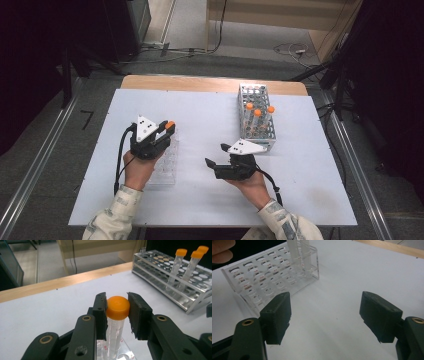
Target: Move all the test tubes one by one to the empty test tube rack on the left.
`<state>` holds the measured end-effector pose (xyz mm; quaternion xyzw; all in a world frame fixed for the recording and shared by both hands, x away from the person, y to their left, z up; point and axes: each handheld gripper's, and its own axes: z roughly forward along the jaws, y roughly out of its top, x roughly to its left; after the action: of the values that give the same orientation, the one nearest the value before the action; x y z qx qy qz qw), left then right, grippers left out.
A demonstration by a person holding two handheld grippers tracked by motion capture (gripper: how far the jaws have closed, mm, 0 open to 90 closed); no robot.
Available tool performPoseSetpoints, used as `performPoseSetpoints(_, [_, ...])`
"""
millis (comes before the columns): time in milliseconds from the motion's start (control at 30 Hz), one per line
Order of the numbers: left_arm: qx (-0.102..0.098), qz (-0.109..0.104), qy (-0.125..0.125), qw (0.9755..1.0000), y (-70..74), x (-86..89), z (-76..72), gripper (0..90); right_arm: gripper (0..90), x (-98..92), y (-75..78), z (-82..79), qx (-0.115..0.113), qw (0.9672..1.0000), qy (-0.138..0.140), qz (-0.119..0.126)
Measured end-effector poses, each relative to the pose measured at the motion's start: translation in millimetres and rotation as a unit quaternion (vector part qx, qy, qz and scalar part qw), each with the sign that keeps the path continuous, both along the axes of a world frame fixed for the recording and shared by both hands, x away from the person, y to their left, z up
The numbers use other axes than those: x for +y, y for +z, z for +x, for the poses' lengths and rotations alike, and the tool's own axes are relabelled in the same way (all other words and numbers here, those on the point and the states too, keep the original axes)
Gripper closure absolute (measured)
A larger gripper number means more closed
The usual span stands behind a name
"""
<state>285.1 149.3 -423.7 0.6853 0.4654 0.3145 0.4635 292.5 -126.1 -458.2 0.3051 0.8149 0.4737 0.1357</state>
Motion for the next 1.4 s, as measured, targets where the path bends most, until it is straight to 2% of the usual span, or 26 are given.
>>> performPoseSetpoints(67, [0.004, 0.007, 0.002, 1.0, -2.6, -1.4, 0.0, 69.1, 23.5, -0.5, 0.4, -0.3, 0.0, 1.0, 0.0, 0.0])
performPoseSetpoints(200, [0.008, 0.007, 0.002, 0.9999, -5.6, -2.0, -0.7, 66.1, 23.5, -1.3, 0.7, -0.1, -0.002, 1.0, 0.0, 0.001])
performPoseSetpoints(300, [0.002, 0.002, 0.002, 1.0, -4.6, -1.7, -1.7, 65.5, 23.5, -1.7, 0.7, 0.2, -0.001, 1.0, -0.001, 0.001])
performPoseSetpoints(433, [0.0, -0.006, -0.001, 1.0, -3.2, -1.3, -2.7, 59.6, 23.7, -2.4, 0.8, 0.7, -0.005, 1.0, -0.004, 0.0])
performPoseSetpoints(567, [-0.001, -0.034, 0.0, 0.9994, 0.2, 0.4, -3.2, 45.5, 25.3, -6.4, 2.7, 2.8, -0.007, 0.9998, -0.015, 0.004])
performPoseSetpoints(633, [-0.003, -0.053, 0.005, 0.9986, 2.1, 1.8, -3.9, 38.3, 26.1, -9.7, 4.7, 4.2, -0.015, 0.9996, -0.022, 0.005])
performPoseSetpoints(700, [-0.008, -0.062, 0.015, 0.9979, 3.6, 2.5, -4.6, 30.3, 26.2, -13.9, 7.5, 6.3, -0.022, 0.9992, -0.033, 0.006])
performPoseSetpoints(800, [-0.015, -0.066, 0.023, 0.9975, 4.4, 2.4, -4.8, 19.3, 26.3, -22.7, 11.8, 11.2, -0.031, 0.9981, -0.052, 0.005])
performPoseSetpoints(867, [-0.014, -0.068, 0.022, 0.9974, 4.1, 2.1, -4.6, 16.0, 26.3, -29.5, 14.1, 15.3, -0.036, 0.997, -0.068, 0.005])
performPoseSetpoints(933, [-0.012, -0.066, 0.021, 0.9975, 3.6, 1.1, -4.3, 15.4, 26.3, -36.9, 16.7, 19.6, -0.037, 0.9959, -0.082, 0.008])
performPoseSetpoints(1100, [-0.009, -0.06, 0.02, 0.998, 2.1, -0.7, -3.6, 14.7, 26.7, -51.7, 20.3, 28.1, -0.055, 0.9919, -0.115, 0.003])
performPoseSetpoints(1200, [-0.009, -0.059, 0.02, 0.998, 1.3, -1.3, -3.4, 14.7, 28.4, -60.5, 20.8, 34.1, -0.054, 0.9895, -0.134, 0.009])
performPoseSetpoints(1300, [-0.009, -0.059, 0.02, 0.998, 0.9, -1.4, -3.3, 15.1, 30.3, -68.2, 21.3, 39.9, -0.063, 0.9856, -0.157, 0.002])
performPoseSetpoints(1400, [-0.008, -0.058, 0.019, 0.9981, 0.0, -2.6, -3.0, 15.3, 34.0, -75.5, 18.5, 50.0, -0.068, 0.9789, -0.192, -0.011])
